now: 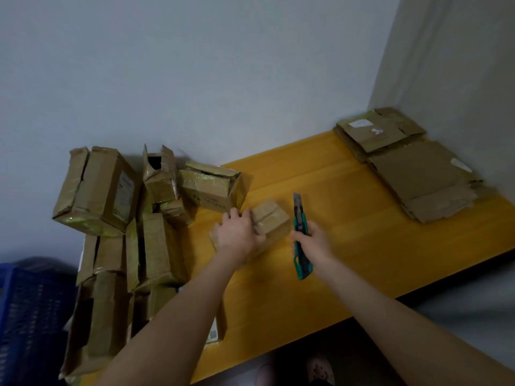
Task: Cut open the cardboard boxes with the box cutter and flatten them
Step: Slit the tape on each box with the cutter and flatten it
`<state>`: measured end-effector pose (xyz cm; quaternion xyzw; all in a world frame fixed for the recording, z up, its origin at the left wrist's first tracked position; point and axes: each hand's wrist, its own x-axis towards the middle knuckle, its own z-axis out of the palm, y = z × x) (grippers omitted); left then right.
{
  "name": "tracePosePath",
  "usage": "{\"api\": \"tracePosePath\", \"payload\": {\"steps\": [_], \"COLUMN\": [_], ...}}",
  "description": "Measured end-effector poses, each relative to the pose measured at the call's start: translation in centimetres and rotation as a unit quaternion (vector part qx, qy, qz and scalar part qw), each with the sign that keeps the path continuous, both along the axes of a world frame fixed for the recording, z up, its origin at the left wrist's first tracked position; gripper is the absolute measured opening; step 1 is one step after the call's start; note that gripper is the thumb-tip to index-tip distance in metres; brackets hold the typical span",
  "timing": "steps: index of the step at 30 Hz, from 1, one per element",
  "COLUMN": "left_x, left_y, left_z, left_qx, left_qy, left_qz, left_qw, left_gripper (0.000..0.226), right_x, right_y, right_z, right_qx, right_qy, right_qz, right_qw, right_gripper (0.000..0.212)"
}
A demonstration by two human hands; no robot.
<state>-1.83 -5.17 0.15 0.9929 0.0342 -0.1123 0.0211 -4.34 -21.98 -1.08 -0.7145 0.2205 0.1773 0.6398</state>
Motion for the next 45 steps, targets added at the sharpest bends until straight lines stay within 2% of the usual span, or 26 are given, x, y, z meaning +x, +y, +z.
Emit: {"api": "tracePosePath", "payload": {"steps": [3, 6, 8, 10, 12, 14, 18, 20, 23, 25, 29, 33, 38, 42, 45], "left_x": [-0.5, -1.0, -1.0, -1.1, -1.2, -1.4, -1.5, -1.2, -0.3, 0.1, -0.6, -0.5, -0.4, -0.3, -0.4], "left_y": [-1.1, -0.7, -0.1, 0.7, 1.4, 2.0, 3.7, 4.5, 5.4, 5.4, 5.0, 4.6, 4.4, 4.2, 4.0], "left_z": [0.3, -0.1, -0.4, -0.2, 0.3, 0.8, 0.7, 0.7, 1.3, 1.5, 0.5, 0.1, -0.3, -0.3, -0.2], "left_qx": [-0.075, -0.224, -0.316, -0.348, -0.355, -0.356, -0.359, -0.362, -0.326, -0.334, -0.327, -0.308, -0.279, -0.276, -0.26], "left_qy": [0.006, 0.029, 0.004, -0.049, -0.096, -0.129, -0.129, -0.095, -0.093, -0.084, -0.089, -0.085, -0.097, -0.106, -0.109], "left_qz": [0.068, 0.153, 0.217, 0.242, 0.257, 0.272, 0.236, 0.219, 0.216, 0.223, 0.235, 0.253, 0.253, 0.256, 0.255], "left_qw": [0.995, 0.962, 0.923, 0.904, 0.894, 0.884, 0.894, 0.901, 0.916, 0.912, 0.911, 0.913, 0.921, 0.921, 0.925], "left_gripper": [0.079, 0.091, 0.078, 0.057, 0.045, 0.043, 0.074, 0.068, 0.059, 0.056, 0.044, 0.041, 0.034, 0.032, 0.034], "right_x": [1.0, 1.8, 2.0, 1.9, 2.1, 2.6, 3.6, 4.0, 4.3, 4.3, 4.1, 3.3, 2.4, 1.5, 0.2], "right_y": [2.4, 3.6, 4.0, 4.5, 5.1, 5.8, 6.6, 6.8, 7.2, 7.5, 6.9, 5.7, 5.3, 4.3, 3.5], "right_z": [0.8, 1.3, 1.5, 1.7, 2.1, 2.4, 3.2, 3.1, 2.8, 2.7, 2.9, 2.4, 1.9, 2.5, 3.6], "right_qx": [0.033, 0.003, 0.003, -0.009, -0.025, -0.038, -0.083, -0.098, -0.123, -0.131, -0.159, -0.184, -0.216, -0.283, -0.404], "right_qy": [-0.021, -0.048, -0.061, -0.075, -0.1, -0.127, -0.16, -0.165, -0.164, -0.157, -0.133, -0.105, -0.139, -0.231, -0.25], "right_qz": [-0.026, -0.001, 0.027, 0.058, 0.086, 0.112, 0.164, 0.183, 0.211, 0.219, 0.218, 0.244, 0.212, 0.241, 0.307], "right_qw": [0.999, 0.999, 0.998, 0.995, 0.991, 0.985, 0.97, 0.964, 0.956, 0.954, 0.954, 0.946, 0.943, 0.899, 0.825], "right_gripper": [0.027, 0.028, 0.035, 0.037, 0.037, 0.038, 0.043, 0.046, 0.05, 0.051, 0.048, 0.038, 0.041, 0.049, 0.052]}}
